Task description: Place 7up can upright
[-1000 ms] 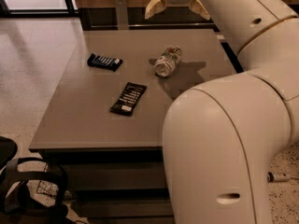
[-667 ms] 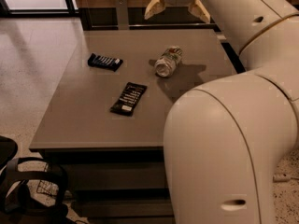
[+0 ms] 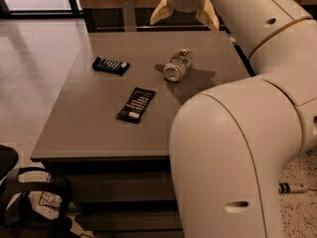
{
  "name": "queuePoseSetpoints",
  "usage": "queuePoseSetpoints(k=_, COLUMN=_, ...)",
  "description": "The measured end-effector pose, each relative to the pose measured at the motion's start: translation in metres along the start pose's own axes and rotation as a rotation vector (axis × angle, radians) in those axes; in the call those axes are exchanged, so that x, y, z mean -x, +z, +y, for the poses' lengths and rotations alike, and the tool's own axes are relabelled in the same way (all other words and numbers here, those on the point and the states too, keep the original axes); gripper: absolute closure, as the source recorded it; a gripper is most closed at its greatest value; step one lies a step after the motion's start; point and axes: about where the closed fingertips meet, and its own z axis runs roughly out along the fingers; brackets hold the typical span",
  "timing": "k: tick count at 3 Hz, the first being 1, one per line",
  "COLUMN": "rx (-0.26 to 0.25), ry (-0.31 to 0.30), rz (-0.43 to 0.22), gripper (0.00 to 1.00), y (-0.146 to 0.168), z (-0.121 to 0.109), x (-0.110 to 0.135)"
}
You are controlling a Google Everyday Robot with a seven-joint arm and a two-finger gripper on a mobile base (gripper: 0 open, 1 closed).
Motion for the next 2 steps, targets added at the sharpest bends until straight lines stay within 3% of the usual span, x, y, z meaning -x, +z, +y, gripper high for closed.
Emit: queuePoseSetpoints(k=2, rx=0.081, ry=0.049, rz=0.122, gripper=0.0, y=0.035, z=0.004, x=-0.01)
